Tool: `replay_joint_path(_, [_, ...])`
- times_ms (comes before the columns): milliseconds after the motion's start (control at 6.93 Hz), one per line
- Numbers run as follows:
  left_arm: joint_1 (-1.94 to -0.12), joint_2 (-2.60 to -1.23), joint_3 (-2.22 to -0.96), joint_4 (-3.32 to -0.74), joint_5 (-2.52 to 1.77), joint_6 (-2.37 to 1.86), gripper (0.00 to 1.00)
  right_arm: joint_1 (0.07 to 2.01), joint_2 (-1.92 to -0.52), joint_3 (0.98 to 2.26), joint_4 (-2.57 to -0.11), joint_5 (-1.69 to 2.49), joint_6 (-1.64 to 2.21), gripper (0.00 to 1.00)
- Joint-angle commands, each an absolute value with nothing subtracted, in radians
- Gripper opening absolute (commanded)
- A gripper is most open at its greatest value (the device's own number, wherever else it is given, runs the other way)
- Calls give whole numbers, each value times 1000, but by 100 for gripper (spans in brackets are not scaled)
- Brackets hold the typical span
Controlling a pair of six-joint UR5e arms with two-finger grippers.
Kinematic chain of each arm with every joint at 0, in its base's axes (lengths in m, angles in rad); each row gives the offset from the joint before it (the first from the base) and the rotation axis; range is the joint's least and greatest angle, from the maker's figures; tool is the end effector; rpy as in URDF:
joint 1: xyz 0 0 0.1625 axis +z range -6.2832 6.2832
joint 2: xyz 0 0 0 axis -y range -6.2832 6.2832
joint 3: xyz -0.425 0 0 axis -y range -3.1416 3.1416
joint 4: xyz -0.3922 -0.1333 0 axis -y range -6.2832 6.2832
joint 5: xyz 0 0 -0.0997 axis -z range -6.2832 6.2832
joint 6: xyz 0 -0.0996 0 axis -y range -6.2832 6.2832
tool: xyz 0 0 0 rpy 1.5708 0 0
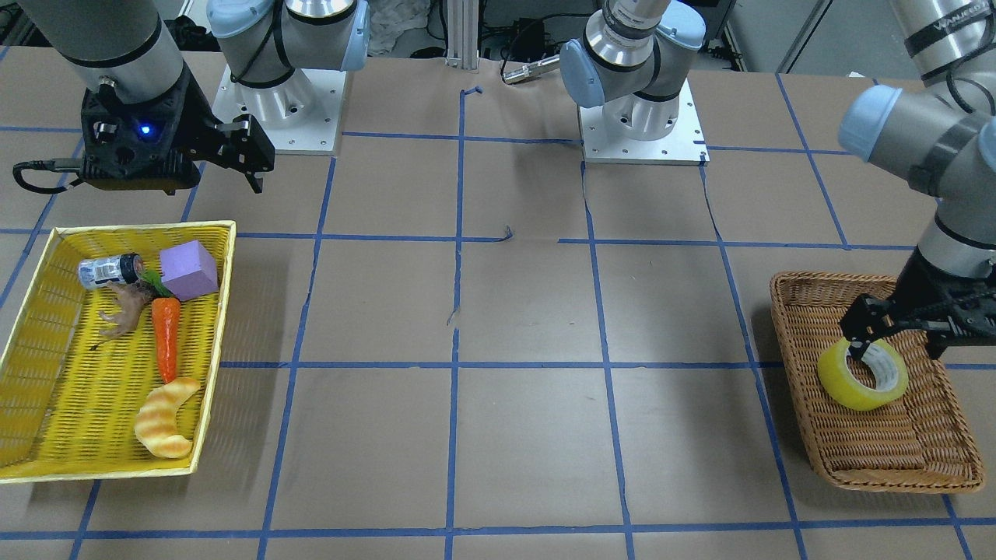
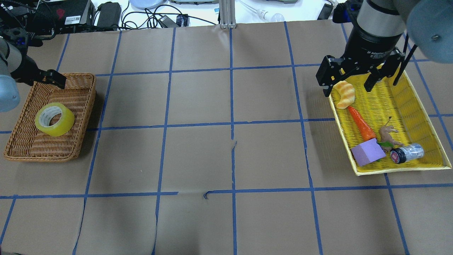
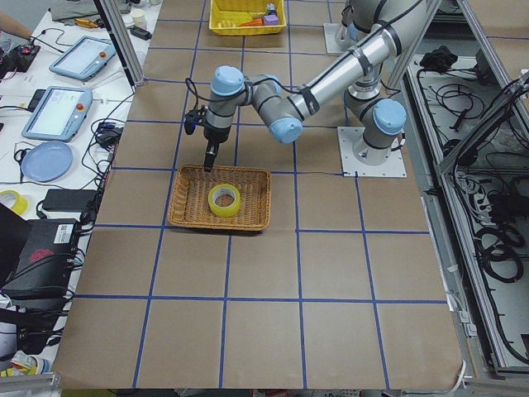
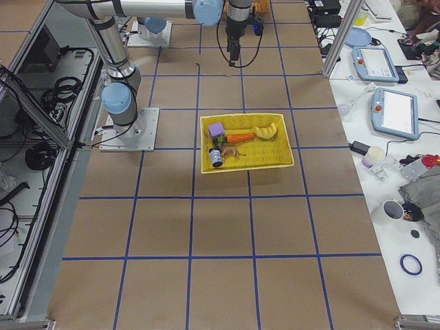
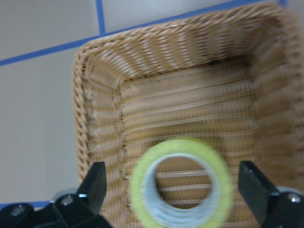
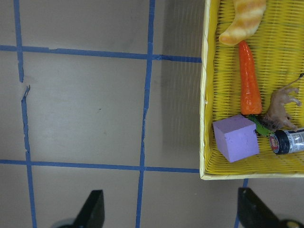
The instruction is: Transfer tape with both arms
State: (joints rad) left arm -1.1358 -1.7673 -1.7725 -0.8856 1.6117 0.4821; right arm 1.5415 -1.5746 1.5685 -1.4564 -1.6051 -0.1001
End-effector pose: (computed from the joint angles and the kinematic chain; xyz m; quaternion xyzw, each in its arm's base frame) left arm 0.1223 -0.5698 0.3600 0.0204 0.9893 -0.1192 0.0814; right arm 0.1158 -0.4825 0.4802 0.0363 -0.9977 -0.0551 0.0136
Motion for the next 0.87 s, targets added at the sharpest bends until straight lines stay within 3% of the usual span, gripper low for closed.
replay_joint_path(0, [-1294,-1650,-1735,-1143,1629,237,100,1543,-1578,1566,-1443,-1601,-92,100])
replay_joint_path(433, [-1501,-1618,-1536,-1511,1625,-16,100,1543,-1578,1568,-1443,-1605,-92,100])
replay_joint_path(721, [-1542,-1637,-1493,-1554,1614,-21,100,1543,-1578,1568,-1443,-1608,-92,100])
